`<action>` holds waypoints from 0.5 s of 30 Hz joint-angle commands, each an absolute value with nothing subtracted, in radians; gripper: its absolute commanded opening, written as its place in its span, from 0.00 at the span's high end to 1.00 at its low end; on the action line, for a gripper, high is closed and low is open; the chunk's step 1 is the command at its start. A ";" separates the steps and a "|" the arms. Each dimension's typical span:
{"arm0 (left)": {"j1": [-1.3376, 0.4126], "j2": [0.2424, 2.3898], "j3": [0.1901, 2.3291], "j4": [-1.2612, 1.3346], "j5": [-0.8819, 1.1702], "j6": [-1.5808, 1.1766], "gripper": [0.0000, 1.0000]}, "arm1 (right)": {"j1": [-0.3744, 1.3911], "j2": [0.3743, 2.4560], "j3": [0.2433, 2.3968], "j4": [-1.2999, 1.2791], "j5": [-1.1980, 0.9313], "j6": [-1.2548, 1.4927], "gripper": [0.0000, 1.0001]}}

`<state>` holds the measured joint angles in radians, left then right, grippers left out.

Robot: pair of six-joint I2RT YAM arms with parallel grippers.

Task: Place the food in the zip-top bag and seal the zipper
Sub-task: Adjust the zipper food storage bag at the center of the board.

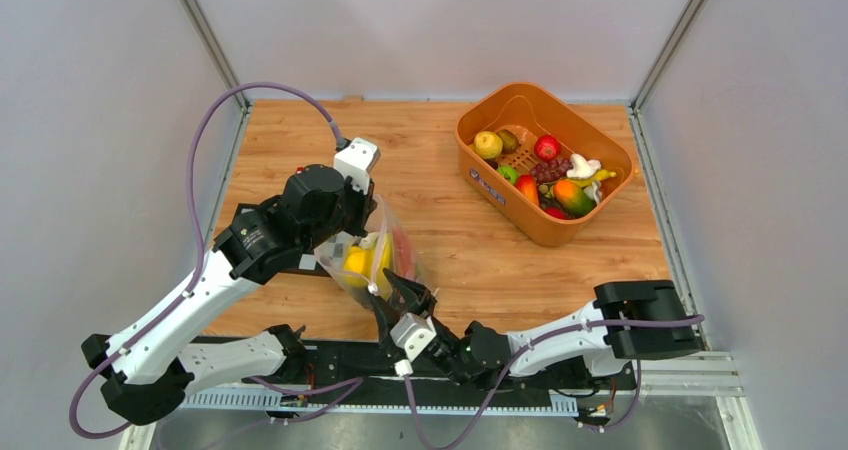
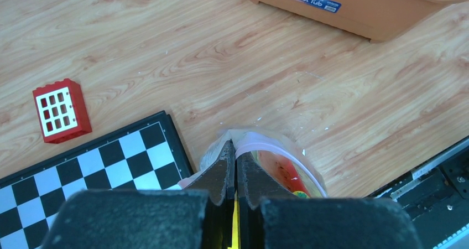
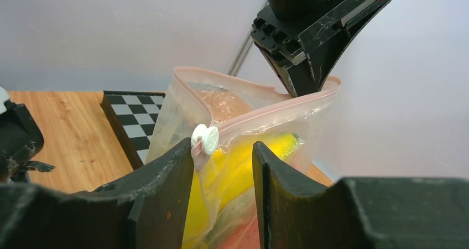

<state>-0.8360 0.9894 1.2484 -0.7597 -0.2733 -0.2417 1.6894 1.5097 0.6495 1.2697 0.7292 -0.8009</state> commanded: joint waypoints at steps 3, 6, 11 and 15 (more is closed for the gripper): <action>-0.830 0.964 1.252 -0.683 -0.256 -0.261 1.00 | 1.691 1.544 0.677 1.350 0.743 -0.823 0.56; -0.828 0.961 1.250 -0.681 -0.254 -0.261 1.00 | 1.690 1.557 0.679 1.347 0.759 -0.823 0.56; -0.828 0.954 1.246 -0.671 -0.242 -0.262 1.00 | 1.685 1.600 0.682 1.414 0.759 -0.891 0.70; -0.828 0.955 1.246 -0.671 -0.239 -0.262 1.00 | 1.684 1.624 0.683 1.445 0.769 -0.911 0.72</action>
<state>-0.8352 0.9764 1.2423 -0.7498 -0.2478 -0.2420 1.6875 1.6039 0.6521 1.3510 0.7513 -0.8726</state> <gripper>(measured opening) 0.008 0.300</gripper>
